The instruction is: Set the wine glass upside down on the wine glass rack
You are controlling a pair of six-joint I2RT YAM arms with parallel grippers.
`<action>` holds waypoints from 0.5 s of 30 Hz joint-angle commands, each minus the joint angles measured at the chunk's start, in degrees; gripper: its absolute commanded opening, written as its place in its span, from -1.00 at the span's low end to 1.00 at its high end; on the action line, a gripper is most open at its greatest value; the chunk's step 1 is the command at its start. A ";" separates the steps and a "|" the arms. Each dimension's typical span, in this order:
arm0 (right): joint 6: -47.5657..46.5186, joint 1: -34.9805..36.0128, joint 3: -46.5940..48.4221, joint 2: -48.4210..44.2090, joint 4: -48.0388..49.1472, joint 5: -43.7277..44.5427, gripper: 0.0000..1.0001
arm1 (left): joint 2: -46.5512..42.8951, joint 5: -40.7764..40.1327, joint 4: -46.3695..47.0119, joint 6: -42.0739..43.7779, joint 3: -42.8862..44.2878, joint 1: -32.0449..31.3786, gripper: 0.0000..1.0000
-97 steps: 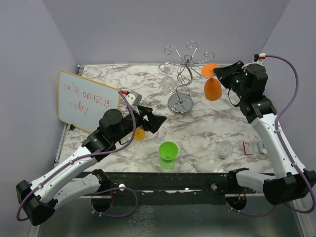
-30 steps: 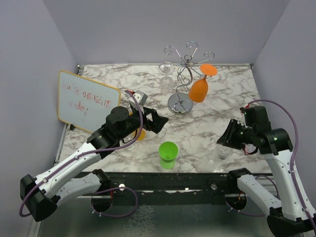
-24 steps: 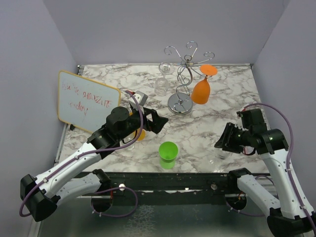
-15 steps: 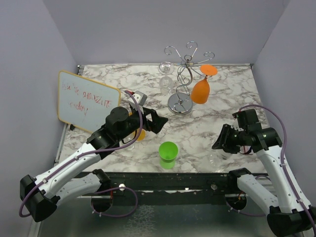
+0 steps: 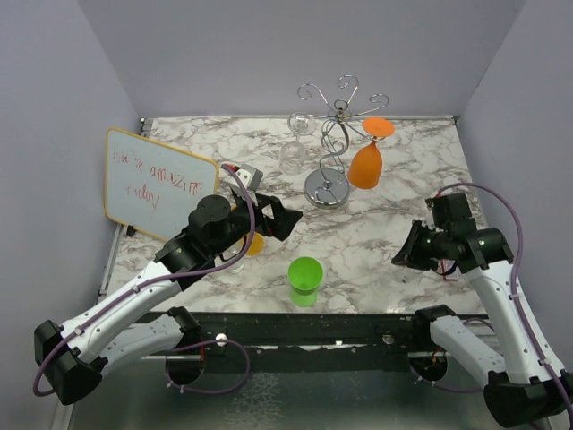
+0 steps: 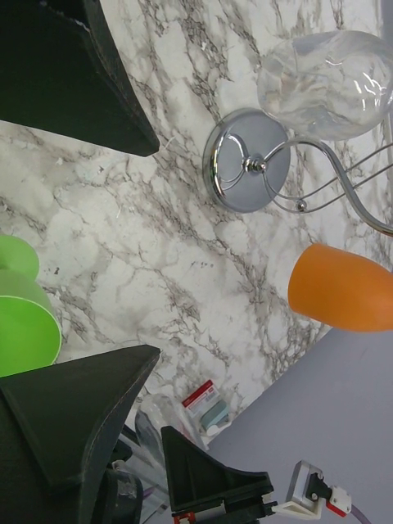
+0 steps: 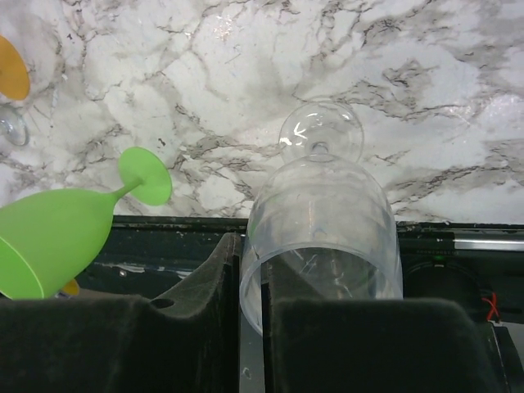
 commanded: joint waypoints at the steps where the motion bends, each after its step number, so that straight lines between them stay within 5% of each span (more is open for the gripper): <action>1: -1.05 -0.12 2.33 0.80 -0.73 2.42 -0.90 | -0.39 -1.29 0.66 -0.37 -0.85 -0.03 0.98; 8: -0.66 -0.17 3.30 0.91 3.62 0.94 -0.99 | 0.12 -0.26 1.05 -1.16 -0.45 -0.03 0.98; 15: 3.13 -0.15 1.68 -3.62 18.64 -3.58 -0.99 | 0.76 -0.10 1.11 -4.99 0.15 -0.04 0.98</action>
